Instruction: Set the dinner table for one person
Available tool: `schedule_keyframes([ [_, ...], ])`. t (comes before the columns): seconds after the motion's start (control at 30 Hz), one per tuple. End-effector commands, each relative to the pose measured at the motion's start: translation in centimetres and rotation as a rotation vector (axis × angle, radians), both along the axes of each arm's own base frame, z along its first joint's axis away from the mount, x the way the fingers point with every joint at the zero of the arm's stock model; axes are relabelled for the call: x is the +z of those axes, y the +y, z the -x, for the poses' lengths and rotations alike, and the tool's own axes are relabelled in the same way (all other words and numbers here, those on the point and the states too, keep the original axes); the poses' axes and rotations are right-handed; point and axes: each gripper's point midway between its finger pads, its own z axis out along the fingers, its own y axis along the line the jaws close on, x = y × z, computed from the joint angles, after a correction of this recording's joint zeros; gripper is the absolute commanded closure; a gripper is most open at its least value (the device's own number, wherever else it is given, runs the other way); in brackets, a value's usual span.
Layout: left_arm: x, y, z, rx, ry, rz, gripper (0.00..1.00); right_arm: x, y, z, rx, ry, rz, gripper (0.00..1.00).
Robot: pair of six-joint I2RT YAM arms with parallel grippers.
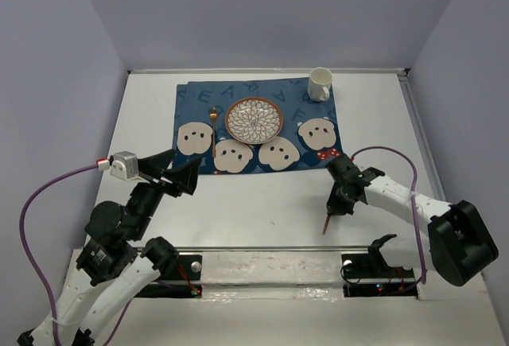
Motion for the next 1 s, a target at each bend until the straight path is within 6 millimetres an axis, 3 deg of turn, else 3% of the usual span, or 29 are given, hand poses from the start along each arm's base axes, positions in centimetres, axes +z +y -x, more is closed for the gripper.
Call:
schedule_keyframes([
  [0.0,2.0,0.3,0.3,0.002,-0.052,0.028,0.01,0.1,-0.1,-0.1,-0.021,-0.014,0.034,1.00],
  [0.17,2.0,0.3,0.4,0.002,-0.055,0.030,0.01,1.8,-0.7,-0.2,-0.041,-0.058,0.058,1.00],
  [0.33,1.8,0.0,0.2,-0.009,-0.049,0.024,0.01,6.2,-1.3,-1.0,-0.037,-0.187,0.075,1.00],
  [0.47,1.5,-0.4,0.0,-0.017,-0.037,0.009,0.01,10.0,-0.2,-2.9,0.010,-0.305,0.026,1.00],
  [0.6,1.3,-0.6,-0.3,-0.016,-0.029,0.003,0.01,13.6,2.6,-6.3,0.123,-0.434,-0.008,1.00],
  [0.8,0.8,-0.5,-0.9,0.005,-0.016,-0.007,0.01,14.0,6.7,-11.8,0.310,-0.521,0.008,1.00],
  [0.83,0.6,-0.6,-1.1,0.008,-0.007,-0.013,0.01,15.4,7.7,-13.2,0.339,-0.560,0.006,1.00],
  [0.87,0.5,-0.6,-1.2,0.014,-0.006,-0.014,0.01,15.5,8.4,-14.1,0.340,-0.565,0.001,1.00],
  [0.9,0.4,-0.5,-1.3,0.019,-0.003,-0.016,0.01,14.1,9.1,-15.0,0.384,-0.533,0.025,1.00],
  [0.97,0.4,-0.4,-1.5,0.026,0.001,-0.018,0.01,14.0,10.5,-16.7,0.421,-0.539,0.031,1.00],
])
